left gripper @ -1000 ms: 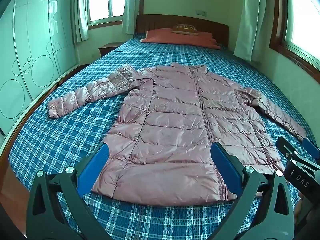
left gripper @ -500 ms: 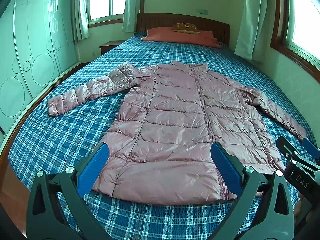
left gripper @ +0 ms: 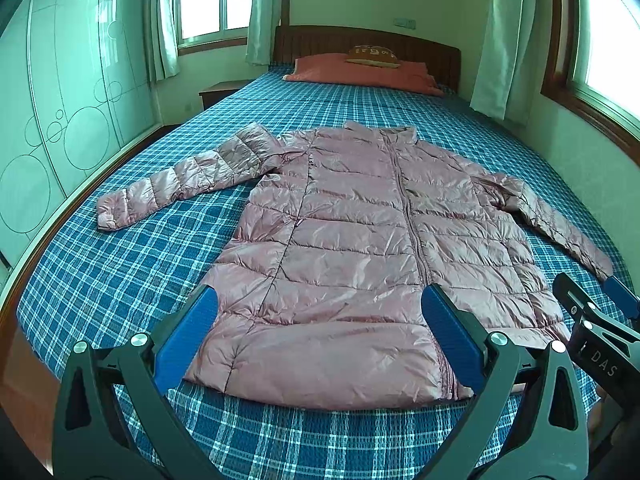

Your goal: Fold large clothes

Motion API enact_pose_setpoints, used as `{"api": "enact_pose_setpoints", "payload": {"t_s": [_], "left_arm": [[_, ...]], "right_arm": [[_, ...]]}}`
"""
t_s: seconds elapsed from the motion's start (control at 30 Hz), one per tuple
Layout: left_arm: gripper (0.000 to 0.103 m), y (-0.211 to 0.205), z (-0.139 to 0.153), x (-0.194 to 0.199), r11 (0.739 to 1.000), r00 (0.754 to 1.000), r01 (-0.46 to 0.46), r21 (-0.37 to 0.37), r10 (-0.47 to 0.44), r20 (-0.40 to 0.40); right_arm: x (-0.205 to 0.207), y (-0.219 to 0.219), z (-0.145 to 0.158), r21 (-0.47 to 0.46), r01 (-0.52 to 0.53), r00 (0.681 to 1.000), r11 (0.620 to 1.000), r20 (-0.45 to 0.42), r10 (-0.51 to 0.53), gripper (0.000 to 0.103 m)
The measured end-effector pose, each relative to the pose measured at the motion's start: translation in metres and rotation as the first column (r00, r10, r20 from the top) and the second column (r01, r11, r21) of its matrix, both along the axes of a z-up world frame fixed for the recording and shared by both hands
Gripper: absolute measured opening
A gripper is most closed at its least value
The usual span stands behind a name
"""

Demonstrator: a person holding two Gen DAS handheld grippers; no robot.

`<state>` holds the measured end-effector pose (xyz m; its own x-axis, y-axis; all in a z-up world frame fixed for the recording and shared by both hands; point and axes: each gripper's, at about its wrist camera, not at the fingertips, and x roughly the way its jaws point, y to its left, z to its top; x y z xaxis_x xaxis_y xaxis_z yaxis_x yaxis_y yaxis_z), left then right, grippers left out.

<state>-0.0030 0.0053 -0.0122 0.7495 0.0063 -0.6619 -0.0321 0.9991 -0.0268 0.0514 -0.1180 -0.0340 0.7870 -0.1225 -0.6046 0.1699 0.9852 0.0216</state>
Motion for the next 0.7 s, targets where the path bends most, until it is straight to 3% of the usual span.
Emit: {"api": "enact_pose_setpoints", "payload": {"t_s": [0.7], "left_arm": [[0.101,0.0001,0.0005,0.0009,1.0,1.0,0.002,-0.003,-0.002,-0.003]], "right_arm": [[0.0004,0.0017,-0.0003,-0.001,0.001,1.0,1.0,-0.001,-0.001,0.098]]}}
